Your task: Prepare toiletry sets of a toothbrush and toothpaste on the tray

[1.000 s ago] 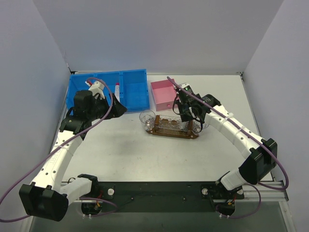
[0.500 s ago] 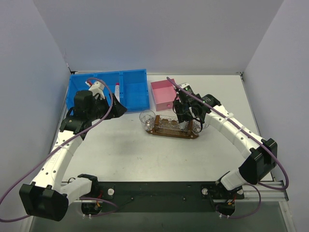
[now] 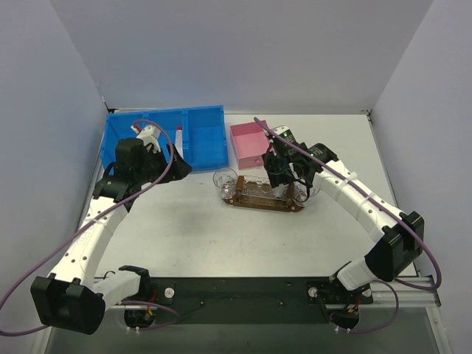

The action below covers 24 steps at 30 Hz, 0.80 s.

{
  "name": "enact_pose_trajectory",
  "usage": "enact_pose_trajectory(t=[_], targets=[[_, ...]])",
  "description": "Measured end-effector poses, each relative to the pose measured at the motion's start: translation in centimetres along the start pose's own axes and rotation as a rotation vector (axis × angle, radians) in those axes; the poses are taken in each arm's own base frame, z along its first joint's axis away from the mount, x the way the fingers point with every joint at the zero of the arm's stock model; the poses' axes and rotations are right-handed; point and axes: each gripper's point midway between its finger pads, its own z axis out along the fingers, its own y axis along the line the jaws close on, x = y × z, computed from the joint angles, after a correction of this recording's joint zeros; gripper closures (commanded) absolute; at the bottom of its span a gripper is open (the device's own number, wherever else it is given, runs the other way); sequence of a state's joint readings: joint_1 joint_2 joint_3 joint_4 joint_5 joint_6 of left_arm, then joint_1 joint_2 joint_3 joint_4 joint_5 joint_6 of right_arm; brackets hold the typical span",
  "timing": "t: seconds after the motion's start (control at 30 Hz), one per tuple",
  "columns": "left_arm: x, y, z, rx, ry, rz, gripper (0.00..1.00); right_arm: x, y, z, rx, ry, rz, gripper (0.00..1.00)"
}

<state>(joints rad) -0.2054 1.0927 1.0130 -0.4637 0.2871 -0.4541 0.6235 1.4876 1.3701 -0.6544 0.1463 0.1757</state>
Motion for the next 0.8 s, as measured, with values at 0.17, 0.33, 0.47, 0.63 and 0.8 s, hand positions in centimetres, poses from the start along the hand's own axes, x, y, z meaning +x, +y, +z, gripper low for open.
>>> enact_pose_trajectory(t=[0.17,0.33,0.47,0.63,0.8], targets=[[-0.1,1.3,0.5,-0.071,0.024,0.017,0.17,-1.1,0.0,-0.8,-0.006,-0.034,0.002,0.43],[-1.7,2.0,1.0,-0.111,0.016,0.029,0.17,-3.0,-0.4,-2.3,-0.01,-0.099,0.019,0.44],[-3.5,3.2,2.5,-0.15,0.017,0.009,0.23,-4.6,-1.2,-4.1,-0.002,-0.164,0.036,0.44],[-5.8,6.4,5.6,-0.223,0.032,-0.02,0.37,-5.9,-2.9,-6.1,0.023,-0.229,0.069,0.44],[-7.4,8.5,9.2,-0.264,0.06,-0.016,0.43,-6.1,-3.6,-6.3,0.034,-0.238,0.071,0.44]])
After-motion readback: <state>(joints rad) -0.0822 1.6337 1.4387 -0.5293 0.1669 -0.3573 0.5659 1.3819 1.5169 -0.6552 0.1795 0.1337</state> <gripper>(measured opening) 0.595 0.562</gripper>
